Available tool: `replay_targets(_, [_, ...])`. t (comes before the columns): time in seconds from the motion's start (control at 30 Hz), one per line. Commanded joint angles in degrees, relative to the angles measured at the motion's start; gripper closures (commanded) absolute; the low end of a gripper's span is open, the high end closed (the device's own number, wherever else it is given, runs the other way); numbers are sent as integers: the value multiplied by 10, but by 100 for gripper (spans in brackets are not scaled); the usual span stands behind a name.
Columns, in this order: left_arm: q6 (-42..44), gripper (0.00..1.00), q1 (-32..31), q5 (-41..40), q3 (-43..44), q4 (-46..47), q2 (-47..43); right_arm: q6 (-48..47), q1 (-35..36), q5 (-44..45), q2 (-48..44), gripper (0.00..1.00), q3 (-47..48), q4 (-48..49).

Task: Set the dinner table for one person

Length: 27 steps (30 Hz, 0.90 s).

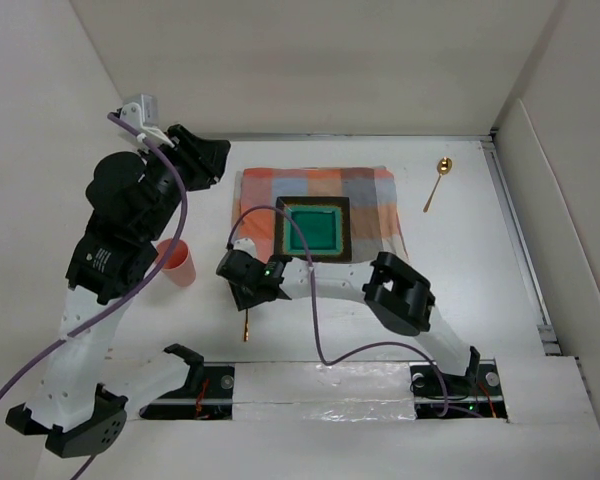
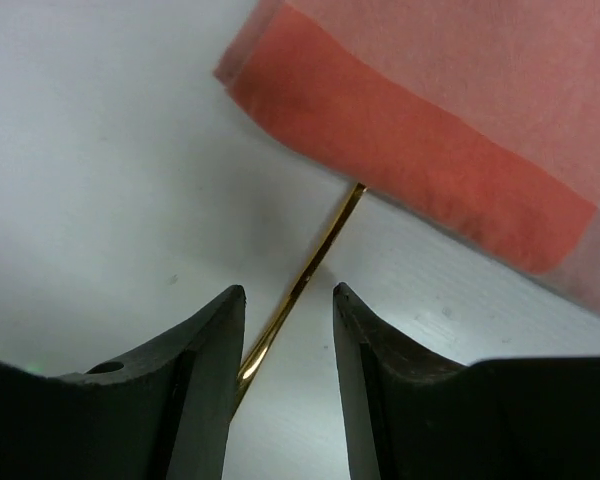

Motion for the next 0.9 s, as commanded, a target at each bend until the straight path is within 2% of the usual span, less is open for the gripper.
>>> replay_targets(0.0, [5,72,-17,-1,-16,14,-12,22,4,65,26,55,47,-32])
replay_targets(0.2, [17,72,-23,-10,-39,16,-37,56,9,108,59,63,56,-71])
replay_targets(0.23, [19,72,-30,-14,-41,16,-38,60,15,110,66,67,53,-70])
replay_targets(0.3, [22,72,-30,-14,-46,18,-40,72,15,108,74,85,58,-83])
replay_targets(0.43, [29,72,-30,-23,-49,21,-44,89,27,108,70,100,38,-94])
replay_targets(0.57, [33,72,-30,-26,-52,23,-43,103,33,110,31,100,-23,-90])
replay_targets(0.7, [35,72,-30,-30,-66,23,-45,96,66,117,-83,100,-98,-81])
replay_targets(0.87, [39,72,-30,-37,-71,22,-45,77,78,105,-154,100,-80,-102])
